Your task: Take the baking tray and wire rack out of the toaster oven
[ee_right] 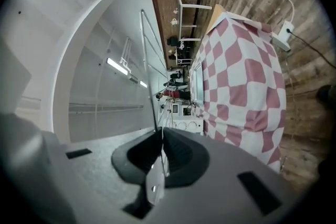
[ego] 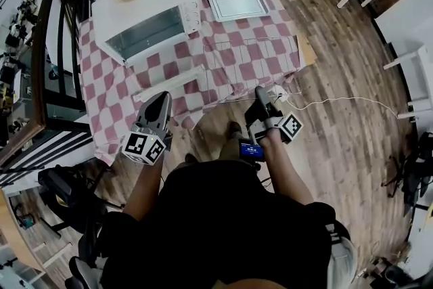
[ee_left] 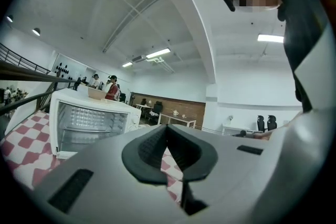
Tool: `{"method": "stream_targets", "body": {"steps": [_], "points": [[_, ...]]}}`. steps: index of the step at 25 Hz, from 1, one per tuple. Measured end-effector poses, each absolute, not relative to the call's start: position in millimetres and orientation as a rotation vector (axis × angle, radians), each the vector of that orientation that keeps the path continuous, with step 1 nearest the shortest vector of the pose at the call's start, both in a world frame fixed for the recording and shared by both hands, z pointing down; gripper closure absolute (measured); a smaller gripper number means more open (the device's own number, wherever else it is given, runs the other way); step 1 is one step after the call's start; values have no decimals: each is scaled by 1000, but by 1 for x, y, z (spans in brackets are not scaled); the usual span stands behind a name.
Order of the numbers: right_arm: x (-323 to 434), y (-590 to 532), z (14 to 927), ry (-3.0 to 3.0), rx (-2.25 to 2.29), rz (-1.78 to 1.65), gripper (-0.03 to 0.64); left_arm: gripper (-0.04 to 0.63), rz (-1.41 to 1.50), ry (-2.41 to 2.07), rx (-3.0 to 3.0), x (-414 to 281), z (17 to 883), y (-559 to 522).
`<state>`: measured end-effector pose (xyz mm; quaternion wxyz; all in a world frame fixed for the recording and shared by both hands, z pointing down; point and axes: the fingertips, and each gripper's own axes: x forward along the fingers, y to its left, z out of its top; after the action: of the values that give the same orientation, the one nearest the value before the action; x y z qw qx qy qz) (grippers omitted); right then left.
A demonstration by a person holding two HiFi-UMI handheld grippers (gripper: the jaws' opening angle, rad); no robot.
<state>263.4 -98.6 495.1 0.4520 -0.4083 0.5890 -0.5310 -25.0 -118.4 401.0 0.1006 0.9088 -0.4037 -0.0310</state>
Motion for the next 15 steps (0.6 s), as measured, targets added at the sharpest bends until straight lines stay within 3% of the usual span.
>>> {"method": "stream_targets", "body": {"steps": [15], "points": [[376,-246,589,1432,-1038,-1532,609,606,45,-1205,2539,113,459,-231]]}}
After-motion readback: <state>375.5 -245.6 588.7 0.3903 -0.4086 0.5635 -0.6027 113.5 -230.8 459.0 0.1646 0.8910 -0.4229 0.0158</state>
